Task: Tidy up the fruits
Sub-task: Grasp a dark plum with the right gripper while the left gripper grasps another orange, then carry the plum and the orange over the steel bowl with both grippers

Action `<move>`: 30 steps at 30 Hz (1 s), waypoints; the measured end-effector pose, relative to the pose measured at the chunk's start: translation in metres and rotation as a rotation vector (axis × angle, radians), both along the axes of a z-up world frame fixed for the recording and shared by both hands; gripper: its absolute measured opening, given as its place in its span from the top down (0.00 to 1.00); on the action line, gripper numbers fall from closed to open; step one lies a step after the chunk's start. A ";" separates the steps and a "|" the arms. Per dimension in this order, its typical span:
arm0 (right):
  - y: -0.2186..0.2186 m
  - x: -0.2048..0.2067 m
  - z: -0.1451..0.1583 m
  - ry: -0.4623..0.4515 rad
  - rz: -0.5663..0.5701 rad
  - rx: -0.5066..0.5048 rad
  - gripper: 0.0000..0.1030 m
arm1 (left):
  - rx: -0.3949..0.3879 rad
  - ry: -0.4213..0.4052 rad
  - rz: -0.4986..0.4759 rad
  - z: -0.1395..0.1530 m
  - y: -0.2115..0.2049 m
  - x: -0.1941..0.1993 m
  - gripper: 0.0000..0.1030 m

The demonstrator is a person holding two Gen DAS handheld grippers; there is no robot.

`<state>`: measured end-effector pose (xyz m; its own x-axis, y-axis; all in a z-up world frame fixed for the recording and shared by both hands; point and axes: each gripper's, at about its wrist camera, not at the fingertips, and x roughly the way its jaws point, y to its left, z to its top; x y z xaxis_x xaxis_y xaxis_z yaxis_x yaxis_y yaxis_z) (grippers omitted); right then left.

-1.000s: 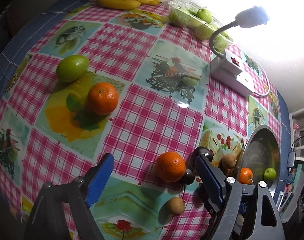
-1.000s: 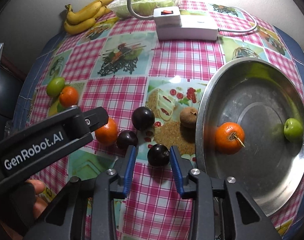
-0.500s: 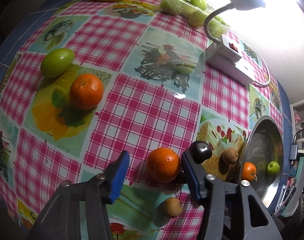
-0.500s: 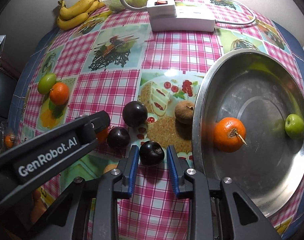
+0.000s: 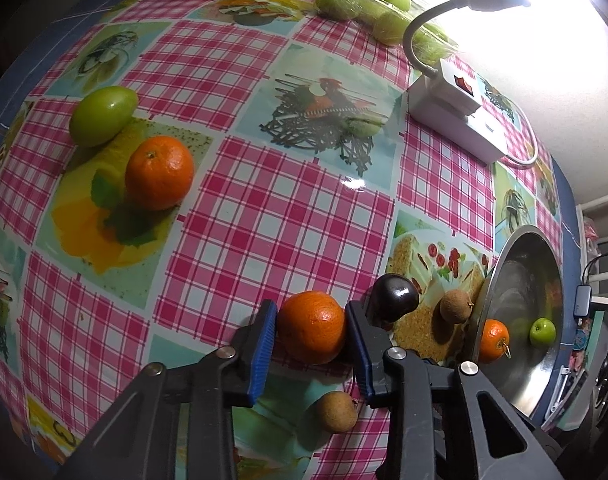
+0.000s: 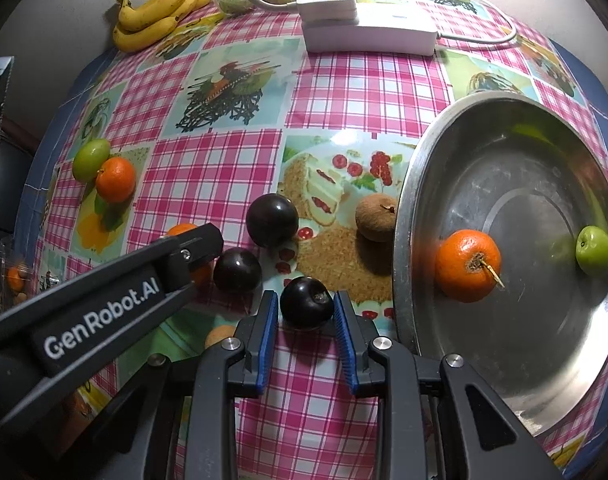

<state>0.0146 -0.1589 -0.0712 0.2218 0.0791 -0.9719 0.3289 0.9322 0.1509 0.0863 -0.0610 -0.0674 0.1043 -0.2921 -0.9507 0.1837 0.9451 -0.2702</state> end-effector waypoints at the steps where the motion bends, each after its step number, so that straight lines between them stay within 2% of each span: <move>1: -0.001 0.000 0.000 -0.001 -0.003 0.005 0.73 | -0.003 0.002 0.003 0.000 0.001 0.000 0.64; 8: -0.005 -0.002 0.007 -0.020 -0.005 0.009 0.73 | -0.020 -0.017 0.033 0.009 0.012 0.003 0.65; 19: -0.007 -0.007 0.059 -0.168 -0.018 0.002 0.73 | -0.043 -0.175 0.080 0.056 0.024 0.002 0.65; 30: -0.038 -0.025 0.059 -0.151 -0.124 -0.006 0.73 | -0.043 -0.236 0.053 0.073 0.018 -0.007 0.65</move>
